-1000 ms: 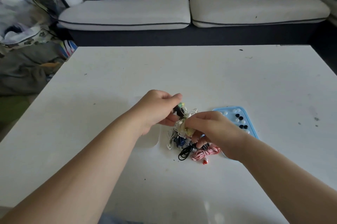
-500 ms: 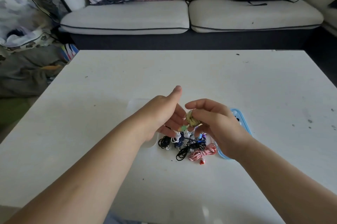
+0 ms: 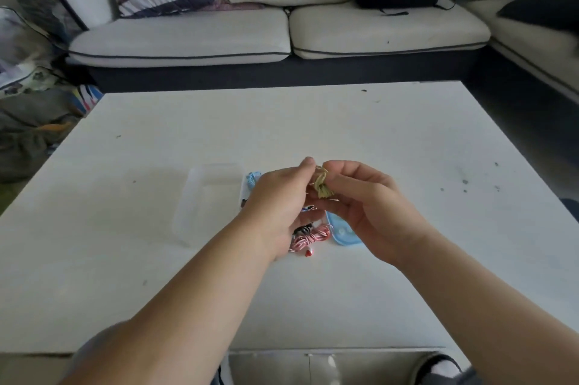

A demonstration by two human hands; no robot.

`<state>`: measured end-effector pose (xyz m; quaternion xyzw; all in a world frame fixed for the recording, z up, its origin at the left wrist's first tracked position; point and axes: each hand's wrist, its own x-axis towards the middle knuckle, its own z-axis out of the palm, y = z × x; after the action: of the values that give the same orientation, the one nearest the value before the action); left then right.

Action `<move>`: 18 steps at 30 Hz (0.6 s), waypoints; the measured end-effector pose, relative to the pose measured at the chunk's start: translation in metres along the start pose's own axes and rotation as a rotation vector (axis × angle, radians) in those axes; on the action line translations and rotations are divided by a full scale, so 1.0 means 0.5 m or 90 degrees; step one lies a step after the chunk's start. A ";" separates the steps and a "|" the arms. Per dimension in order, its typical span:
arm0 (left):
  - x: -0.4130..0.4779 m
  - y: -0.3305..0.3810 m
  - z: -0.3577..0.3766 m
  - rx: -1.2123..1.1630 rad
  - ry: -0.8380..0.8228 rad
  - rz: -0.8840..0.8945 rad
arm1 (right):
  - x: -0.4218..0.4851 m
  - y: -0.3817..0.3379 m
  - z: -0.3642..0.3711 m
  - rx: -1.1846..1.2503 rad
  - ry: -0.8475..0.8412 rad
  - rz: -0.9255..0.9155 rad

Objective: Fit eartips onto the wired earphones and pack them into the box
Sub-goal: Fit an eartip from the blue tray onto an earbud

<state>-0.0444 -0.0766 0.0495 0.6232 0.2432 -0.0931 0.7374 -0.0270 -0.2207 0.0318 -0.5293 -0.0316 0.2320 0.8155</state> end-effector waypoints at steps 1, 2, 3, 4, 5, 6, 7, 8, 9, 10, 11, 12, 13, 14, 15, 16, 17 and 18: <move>-0.003 -0.001 0.005 -0.014 0.000 -0.006 | -0.007 0.000 -0.005 -0.007 0.001 0.001; -0.004 -0.003 0.010 -0.026 -0.006 -0.008 | -0.014 0.000 -0.010 -0.016 0.001 0.001; -0.004 -0.003 0.014 -0.039 -0.013 -0.008 | -0.019 0.001 -0.016 -0.017 0.004 0.004; -0.004 -0.002 0.017 -0.053 -0.019 -0.007 | -0.022 0.003 -0.019 -0.011 0.009 0.014; -0.003 -0.002 0.020 -0.066 -0.023 -0.006 | -0.024 0.007 -0.023 -0.005 0.018 0.025; -0.001 -0.002 0.025 -0.078 -0.025 -0.004 | -0.024 0.012 -0.028 -0.003 0.028 0.037; 0.000 -0.002 0.028 -0.085 -0.022 0.000 | -0.024 0.016 -0.031 -0.011 0.036 0.048; 0.000 -0.002 0.029 -0.088 -0.016 0.008 | -0.022 0.019 -0.032 -0.026 0.040 0.058; 0.003 -0.003 0.029 -0.081 -0.006 0.021 | -0.017 0.019 -0.033 -0.046 0.040 0.068; 0.007 -0.005 0.028 -0.067 0.003 0.039 | -0.013 0.017 -0.033 -0.074 0.040 0.081; 0.014 -0.007 0.024 -0.042 0.011 0.064 | -0.007 0.015 -0.033 -0.105 0.047 0.095; 0.020 -0.009 0.019 -0.011 0.017 0.094 | -0.003 0.012 -0.035 -0.138 0.065 0.104; 0.025 -0.009 0.015 0.029 0.024 0.127 | 0.002 0.010 -0.038 -0.161 0.095 0.106; 0.028 -0.008 0.011 0.072 0.028 0.158 | 0.009 0.006 -0.041 -0.163 0.126 0.094; 0.029 -0.005 0.007 0.116 0.026 0.184 | 0.015 0.000 -0.042 -0.138 0.149 0.071; 0.028 -0.002 0.006 0.152 0.017 0.201 | 0.018 -0.008 -0.043 -0.094 0.154 0.047; 0.025 0.001 0.005 0.181 0.006 0.216 | 0.020 -0.015 -0.046 -0.054 0.149 0.023; 0.024 0.003 0.004 0.205 -0.003 0.227 | 0.022 -0.021 -0.050 -0.038 0.138 -0.002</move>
<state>-0.0331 -0.0760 0.0454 0.7654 0.1097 -0.0009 0.6342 -0.0059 -0.2409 0.0278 -0.5754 0.0495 0.1711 0.7983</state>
